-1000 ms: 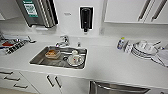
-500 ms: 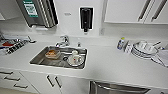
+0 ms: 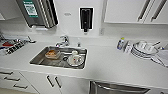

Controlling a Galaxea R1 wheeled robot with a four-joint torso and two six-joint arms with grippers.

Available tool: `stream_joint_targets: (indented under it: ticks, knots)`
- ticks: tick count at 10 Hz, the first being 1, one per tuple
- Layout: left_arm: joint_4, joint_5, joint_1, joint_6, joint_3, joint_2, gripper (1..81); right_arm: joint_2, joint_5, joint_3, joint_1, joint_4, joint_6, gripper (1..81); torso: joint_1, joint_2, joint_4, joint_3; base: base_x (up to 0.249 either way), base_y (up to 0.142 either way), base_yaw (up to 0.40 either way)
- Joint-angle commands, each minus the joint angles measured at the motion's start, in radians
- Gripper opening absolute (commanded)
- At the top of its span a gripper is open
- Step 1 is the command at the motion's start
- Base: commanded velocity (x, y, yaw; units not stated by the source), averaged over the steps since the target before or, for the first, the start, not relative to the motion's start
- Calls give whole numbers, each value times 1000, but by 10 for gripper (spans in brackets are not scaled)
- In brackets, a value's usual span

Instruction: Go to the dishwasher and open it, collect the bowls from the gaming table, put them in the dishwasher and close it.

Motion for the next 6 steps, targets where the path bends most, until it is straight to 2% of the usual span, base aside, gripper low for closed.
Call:
stream_joint_targets:
  ticks: [1, 4, 5, 6]
  knots:
    - [-1, 38, -4, 7, 0, -3, 811, 56, -92, -34, -33, -82, -4, 811, 0, 0, 0, 0, 0, 0, 0]
    - [-7, 38, -5, 0, -6, -5, 811, 108, -190, -25, -5, -96, -9, 811, 0, 0, 0, 0, 0, 0, 0]
    - [-16, 60, -11, -2, -15, 1, 811, 133, -225, -26, 0, -115, -9, 811, 0, 0, 0, 0, 0, 0, 0]
    - [-27, 122, -21, -2, -20, 17, 811, 162, -271, -31, 10, -115, -7, 811, 0, -1, 0, 0, 0, 0, 0]
